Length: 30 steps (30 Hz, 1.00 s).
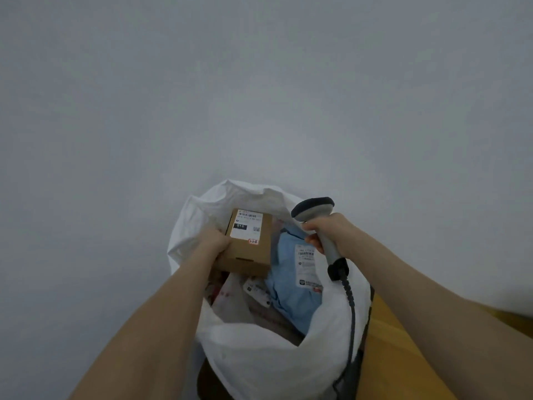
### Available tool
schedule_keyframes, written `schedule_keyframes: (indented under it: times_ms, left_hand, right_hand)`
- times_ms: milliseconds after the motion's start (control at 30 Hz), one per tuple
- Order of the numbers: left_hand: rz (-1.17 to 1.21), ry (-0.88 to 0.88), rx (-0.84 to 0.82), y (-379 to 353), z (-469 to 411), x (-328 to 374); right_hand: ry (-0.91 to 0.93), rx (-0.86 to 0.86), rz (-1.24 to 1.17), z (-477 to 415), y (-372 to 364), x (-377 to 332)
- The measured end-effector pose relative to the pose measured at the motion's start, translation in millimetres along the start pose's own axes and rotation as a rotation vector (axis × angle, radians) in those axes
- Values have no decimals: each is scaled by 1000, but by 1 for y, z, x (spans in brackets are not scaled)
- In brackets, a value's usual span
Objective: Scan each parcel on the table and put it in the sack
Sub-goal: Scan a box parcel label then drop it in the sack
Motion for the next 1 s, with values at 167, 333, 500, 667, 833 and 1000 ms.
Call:
schedule_keyframes:
  times_ms: [167, 333, 500, 667, 833, 1000]
  left_hand:
    - [-468, -212, -273, -47, -10, 27]
    - [-787, -210, -240, -78, -19, 23]
    - [-806, -127, -259, -66, -41, 3]
    - [-640, -302, -27, -59, -35, 62]
    - [-558, -511, 118, -82, 10, 152]
    - [-632, -725, 82, -146, 75, 215]
  right_hand:
    - [-59, 54, -30, -18, -1, 11]
    - [-54, 66, -30, -22, -1, 11]
    - [-26, 139, -80, -15, 23, 11]
    - [12, 276, -249, 8, 58, 27]
    - [22, 427, -499, 56, 98, 69]
    - [1, 396, -665, 104, 119, 119]
Point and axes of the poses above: each hand's wrist, its own z-axis away from the middle knuckle, its own y-axis out of the back of the hand, x = y × z, the point moved 6 cm from there along -z, towards the middle knuckle, and after that the axes turned 13 degrees about -x, right-handed, at the moved point
